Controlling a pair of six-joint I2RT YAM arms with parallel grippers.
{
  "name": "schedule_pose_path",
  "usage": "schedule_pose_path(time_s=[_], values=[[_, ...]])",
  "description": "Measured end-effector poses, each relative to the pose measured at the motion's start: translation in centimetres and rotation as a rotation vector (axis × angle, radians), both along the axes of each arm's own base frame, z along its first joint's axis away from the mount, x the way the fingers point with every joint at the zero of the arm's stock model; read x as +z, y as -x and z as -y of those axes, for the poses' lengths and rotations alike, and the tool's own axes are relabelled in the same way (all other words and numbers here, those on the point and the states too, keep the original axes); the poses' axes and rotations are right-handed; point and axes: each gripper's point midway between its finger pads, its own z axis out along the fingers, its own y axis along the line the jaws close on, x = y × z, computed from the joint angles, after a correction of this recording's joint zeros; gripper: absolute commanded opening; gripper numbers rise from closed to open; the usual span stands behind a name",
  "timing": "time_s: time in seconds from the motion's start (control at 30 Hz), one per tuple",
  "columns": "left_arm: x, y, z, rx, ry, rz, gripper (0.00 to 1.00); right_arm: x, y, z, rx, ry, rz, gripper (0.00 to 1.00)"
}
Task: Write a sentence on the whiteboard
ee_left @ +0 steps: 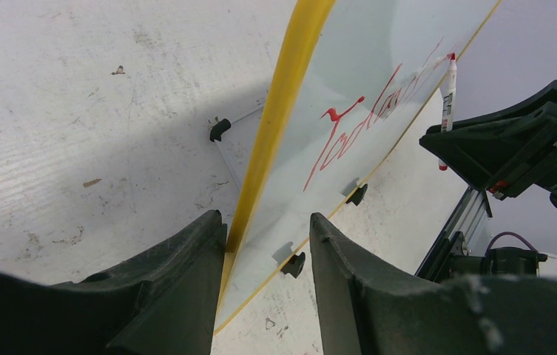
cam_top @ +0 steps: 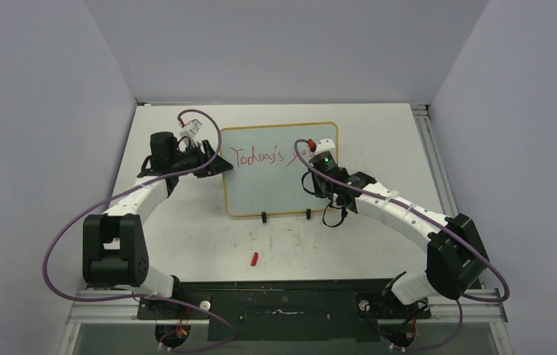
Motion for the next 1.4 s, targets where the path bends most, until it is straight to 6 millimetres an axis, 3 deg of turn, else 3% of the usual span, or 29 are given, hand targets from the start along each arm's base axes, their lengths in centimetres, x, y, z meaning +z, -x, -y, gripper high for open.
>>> schedule_pose_path(time_s=[0.3,1.0,1.4], values=[[0.0,0.0,0.0,0.000,0.000,0.000,0.43,0.3,0.3,0.3,-0.011,-0.004,0.003,0.05],[0.0,0.0,0.1,-0.002,0.000,0.000,0.43,3.5,-0.4,0.1,-0.005,-0.029,0.067,0.05],[0.0,0.0,0.1,-0.002,0.000,0.000,0.43,2.4,-1.1,0.3,-0.011,0.002,0.039,0.05]])
